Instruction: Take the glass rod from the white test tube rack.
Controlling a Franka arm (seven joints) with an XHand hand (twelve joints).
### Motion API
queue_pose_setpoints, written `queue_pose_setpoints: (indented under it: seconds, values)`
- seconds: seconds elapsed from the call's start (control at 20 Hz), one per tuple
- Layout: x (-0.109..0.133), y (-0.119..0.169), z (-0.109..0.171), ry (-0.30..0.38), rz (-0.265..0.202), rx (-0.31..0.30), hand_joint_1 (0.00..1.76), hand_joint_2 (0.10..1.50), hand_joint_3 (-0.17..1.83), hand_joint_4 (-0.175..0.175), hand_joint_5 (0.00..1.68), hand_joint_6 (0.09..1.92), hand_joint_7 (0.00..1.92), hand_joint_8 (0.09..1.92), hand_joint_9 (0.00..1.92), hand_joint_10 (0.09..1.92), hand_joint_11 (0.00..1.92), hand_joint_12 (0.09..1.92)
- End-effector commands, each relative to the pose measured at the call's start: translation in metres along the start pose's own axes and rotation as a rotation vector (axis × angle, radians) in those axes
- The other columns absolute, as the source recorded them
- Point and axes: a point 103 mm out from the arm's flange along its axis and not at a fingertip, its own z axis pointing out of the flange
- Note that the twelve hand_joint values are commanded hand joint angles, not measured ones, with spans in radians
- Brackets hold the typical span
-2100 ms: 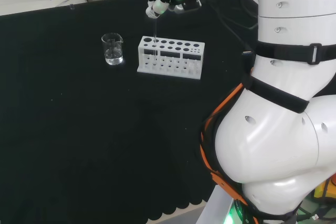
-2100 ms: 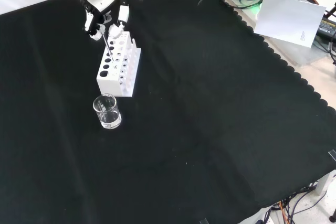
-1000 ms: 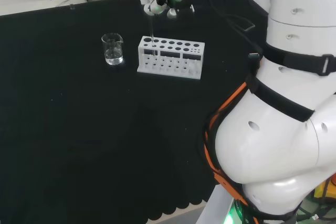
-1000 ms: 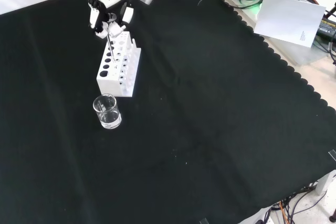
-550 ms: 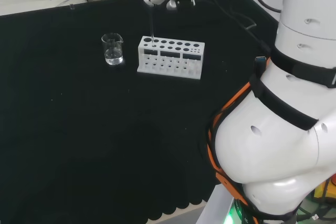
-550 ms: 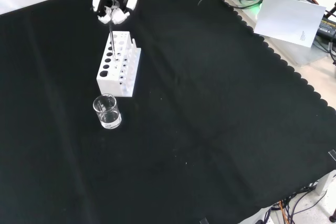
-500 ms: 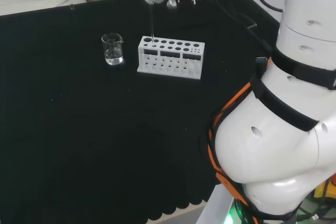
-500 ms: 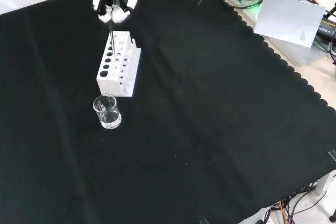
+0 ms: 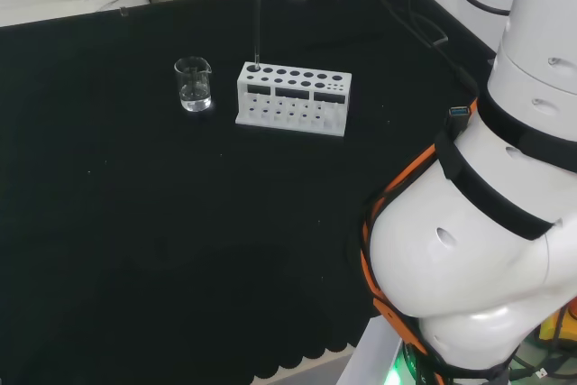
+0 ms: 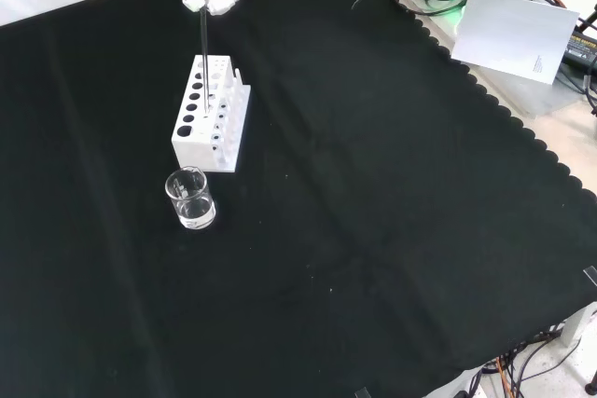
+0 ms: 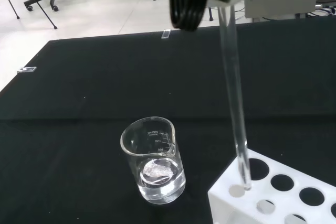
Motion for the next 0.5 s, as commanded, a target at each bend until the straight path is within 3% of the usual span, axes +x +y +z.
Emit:
queue_pose_setpoints:
  seconds: [0.05,0.5]
  values:
    - [0.02,-0.008,-0.011,-0.007,-0.011,-0.007,1.29,0.72,0.75,-0.175,1.01,0.88,1.13,1.26,1.68,0.97,1.75,0.78]
    - [0.031,-0.003,-0.009,-0.027,-0.03,-0.006,1.3,0.7,0.77,-0.175,1.03,0.87,1.14,1.24,1.68,0.96,1.75,0.78]
